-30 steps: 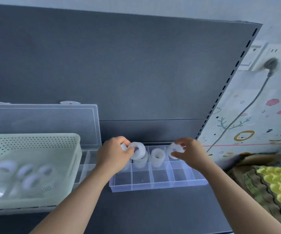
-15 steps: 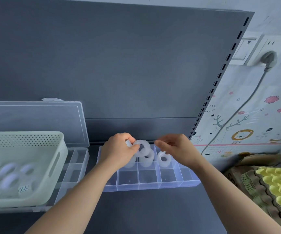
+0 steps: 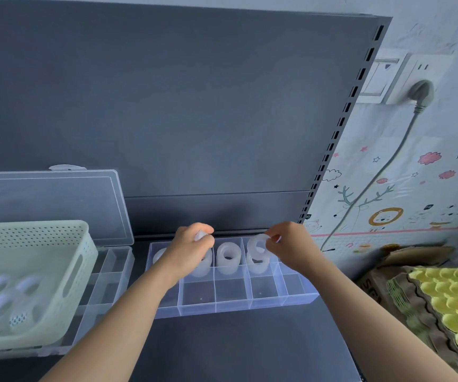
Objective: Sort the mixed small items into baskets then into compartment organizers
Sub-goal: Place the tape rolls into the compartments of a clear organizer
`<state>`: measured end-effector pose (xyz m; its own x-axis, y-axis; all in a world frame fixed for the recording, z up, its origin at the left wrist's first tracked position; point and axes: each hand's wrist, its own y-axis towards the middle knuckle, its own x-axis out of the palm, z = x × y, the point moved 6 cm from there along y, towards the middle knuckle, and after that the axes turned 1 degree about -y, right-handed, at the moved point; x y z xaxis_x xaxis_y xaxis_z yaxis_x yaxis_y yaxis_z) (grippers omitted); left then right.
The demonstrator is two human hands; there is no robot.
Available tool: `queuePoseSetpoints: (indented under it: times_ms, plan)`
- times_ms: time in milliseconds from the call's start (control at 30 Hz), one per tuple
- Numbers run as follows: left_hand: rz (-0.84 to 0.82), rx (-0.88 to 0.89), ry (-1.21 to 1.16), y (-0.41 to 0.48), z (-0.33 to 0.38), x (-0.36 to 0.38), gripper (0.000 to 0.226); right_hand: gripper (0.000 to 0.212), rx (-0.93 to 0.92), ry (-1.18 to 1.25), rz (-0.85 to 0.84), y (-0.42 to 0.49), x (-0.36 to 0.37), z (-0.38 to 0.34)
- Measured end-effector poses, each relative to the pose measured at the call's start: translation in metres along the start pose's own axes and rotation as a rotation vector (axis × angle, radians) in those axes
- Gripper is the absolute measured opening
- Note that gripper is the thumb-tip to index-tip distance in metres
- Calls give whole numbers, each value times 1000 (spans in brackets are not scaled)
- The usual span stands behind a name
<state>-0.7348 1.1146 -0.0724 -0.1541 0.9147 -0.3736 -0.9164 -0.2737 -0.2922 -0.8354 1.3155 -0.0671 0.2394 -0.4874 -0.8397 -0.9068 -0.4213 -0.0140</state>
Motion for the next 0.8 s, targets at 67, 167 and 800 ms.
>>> queuePoseSetpoints:
  times_ms: [67,167,800]
  plan:
    - [46,47,99,1,-6,-2,46,27,-32,-106,4,4,4,-5]
    - [132,107,50,-3,-5,-3,63,26,-22,-193,-40,10,13,-5]
    - [41,380,414,12,31,47,79,12,120,309,75,-11,-39,16]
